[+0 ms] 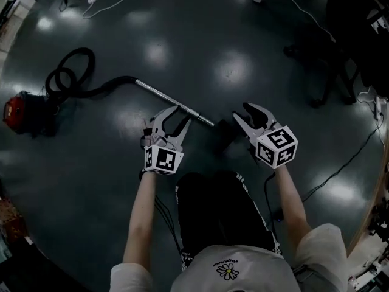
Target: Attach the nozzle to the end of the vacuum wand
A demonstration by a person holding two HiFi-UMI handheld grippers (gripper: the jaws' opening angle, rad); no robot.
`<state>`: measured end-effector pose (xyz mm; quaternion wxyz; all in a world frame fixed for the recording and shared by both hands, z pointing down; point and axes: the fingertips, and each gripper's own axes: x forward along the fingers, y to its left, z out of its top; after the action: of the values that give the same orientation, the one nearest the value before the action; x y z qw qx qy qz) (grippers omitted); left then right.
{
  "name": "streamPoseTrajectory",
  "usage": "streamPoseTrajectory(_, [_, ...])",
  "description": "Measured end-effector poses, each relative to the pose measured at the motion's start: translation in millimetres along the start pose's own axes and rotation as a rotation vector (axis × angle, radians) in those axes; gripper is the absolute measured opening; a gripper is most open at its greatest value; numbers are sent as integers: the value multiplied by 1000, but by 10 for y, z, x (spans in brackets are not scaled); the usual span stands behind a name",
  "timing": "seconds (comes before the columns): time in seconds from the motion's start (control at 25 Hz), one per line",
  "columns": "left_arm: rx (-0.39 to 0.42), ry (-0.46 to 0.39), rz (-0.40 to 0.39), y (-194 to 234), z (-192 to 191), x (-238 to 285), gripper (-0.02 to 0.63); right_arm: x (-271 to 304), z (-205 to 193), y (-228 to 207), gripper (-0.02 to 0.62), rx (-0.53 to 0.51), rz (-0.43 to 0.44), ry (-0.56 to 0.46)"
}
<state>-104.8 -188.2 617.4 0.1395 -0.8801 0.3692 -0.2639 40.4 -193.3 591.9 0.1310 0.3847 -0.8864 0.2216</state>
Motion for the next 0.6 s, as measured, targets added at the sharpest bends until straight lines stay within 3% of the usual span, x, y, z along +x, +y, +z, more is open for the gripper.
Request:
streamPoseTrajectory(0.12, [200, 70, -162, -737, -1158, 651, 233, 597, -1261, -473, 179, 15, 31, 81])
streamPoseTrajectory(0.24, [377, 151, -291, -1245, -1985, 1089, 288, 952, -2112, -746, 204, 38, 68, 171])
streamPoseTrajectory(0.4, [545, 246, -387, -1583, -2464, 1419, 325, 1088, -2730, -813, 227, -16, 115, 328])
streamPoseTrajectory(0.6, [701, 348, -514, -1729, -2834, 1595, 322, 1210, -3040, -712, 225, -87, 158, 454])
